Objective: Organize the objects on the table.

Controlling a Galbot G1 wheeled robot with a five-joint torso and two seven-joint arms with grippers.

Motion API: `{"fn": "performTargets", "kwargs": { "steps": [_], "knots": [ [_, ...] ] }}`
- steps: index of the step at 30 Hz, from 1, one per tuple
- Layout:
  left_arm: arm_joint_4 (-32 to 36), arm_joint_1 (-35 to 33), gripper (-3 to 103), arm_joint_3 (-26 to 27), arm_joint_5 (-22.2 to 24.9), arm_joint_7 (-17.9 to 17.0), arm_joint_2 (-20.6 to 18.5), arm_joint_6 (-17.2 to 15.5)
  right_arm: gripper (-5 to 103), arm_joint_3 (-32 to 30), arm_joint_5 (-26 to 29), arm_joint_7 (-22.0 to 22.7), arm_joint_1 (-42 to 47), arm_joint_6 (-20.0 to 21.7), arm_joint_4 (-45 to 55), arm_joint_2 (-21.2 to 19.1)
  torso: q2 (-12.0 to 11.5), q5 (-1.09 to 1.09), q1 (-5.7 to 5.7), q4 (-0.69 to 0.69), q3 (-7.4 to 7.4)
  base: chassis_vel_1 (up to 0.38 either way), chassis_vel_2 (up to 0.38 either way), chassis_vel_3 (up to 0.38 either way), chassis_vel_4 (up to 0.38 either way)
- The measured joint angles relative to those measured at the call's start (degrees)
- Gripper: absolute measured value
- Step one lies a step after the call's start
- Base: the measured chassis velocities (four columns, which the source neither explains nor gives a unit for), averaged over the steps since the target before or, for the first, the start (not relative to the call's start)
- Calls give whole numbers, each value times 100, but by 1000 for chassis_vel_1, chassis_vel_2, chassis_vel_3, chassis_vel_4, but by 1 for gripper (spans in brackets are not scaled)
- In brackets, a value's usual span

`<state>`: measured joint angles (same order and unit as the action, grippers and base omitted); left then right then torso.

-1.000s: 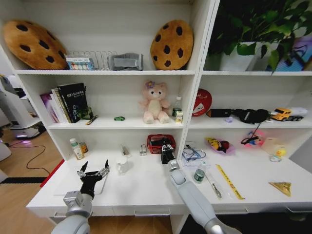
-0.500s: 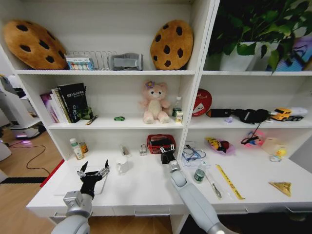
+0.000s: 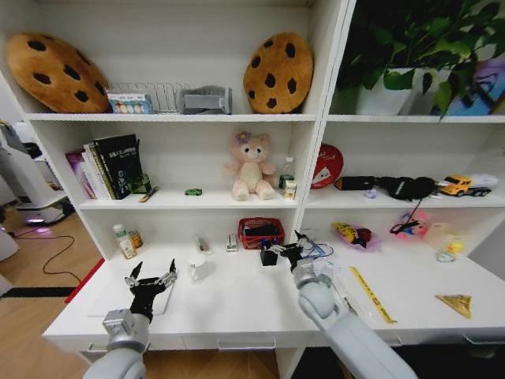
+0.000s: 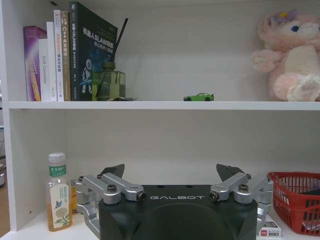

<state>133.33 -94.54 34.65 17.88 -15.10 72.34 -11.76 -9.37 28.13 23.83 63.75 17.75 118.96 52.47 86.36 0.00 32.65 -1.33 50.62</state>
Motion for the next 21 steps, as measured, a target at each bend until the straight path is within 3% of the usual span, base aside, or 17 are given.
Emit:
{"fn": "performTargets", "kwargs": {
  "steps": [2, 3, 5, 7, 10, 12, 18, 21],
  "knots": [
    [0, 0, 100, 0, 0, -1, 0, 0, 100, -173, 384, 597, 449, 279, 647, -73, 0, 1, 0, 0, 0, 0, 0, 0, 0],
    [0, 0, 100, 0, 0, -1, 0, 0, 100, -173, 384, 597, 449, 279, 647, -73, 0, 1, 0, 0, 0, 0, 0, 0, 0],
    [0, 0, 100, 0, 0, 0, 0, 0, 100, -225, 633, 1400, 789, 418, 1045, -30, 1, 1, 0, 0, 0, 0, 0, 0, 0],
    [0, 0, 100, 0, 0, 0, 0, 0, 100, -256, 774, 1986, 899, 388, 1129, -4, 0, 1, 0, 0, 0, 0, 0, 0, 0],
    [0, 0, 100, 0, 0, 0, 0, 0, 100, -291, 888, 2328, 925, 358, 1134, -7, 0, 1, 0, 0, 0, 0, 0, 0, 0],
    [0, 0, 100, 0, 0, 0, 0, 0, 100, -351, 1392, 2991, 955, 186, 1142, -44, 0, 1, 0, 1, 1, 0, 0, 0, 0],
    [0, 0, 100, 0, 0, 1, 0, 0, 100, -229, 1860, 3407, 1230, -244, 1219, 174, 0, 0, 0, 1, 1, 0, 0, 0, 0],
    [0, 0, 100, 0, 0, 0, 0, 0, 100, -147, 1895, 3632, 1348, -231, 1184, 308, 0, 0, 0, 0, 1, 0, 0, 0, 0]
  ]
}}
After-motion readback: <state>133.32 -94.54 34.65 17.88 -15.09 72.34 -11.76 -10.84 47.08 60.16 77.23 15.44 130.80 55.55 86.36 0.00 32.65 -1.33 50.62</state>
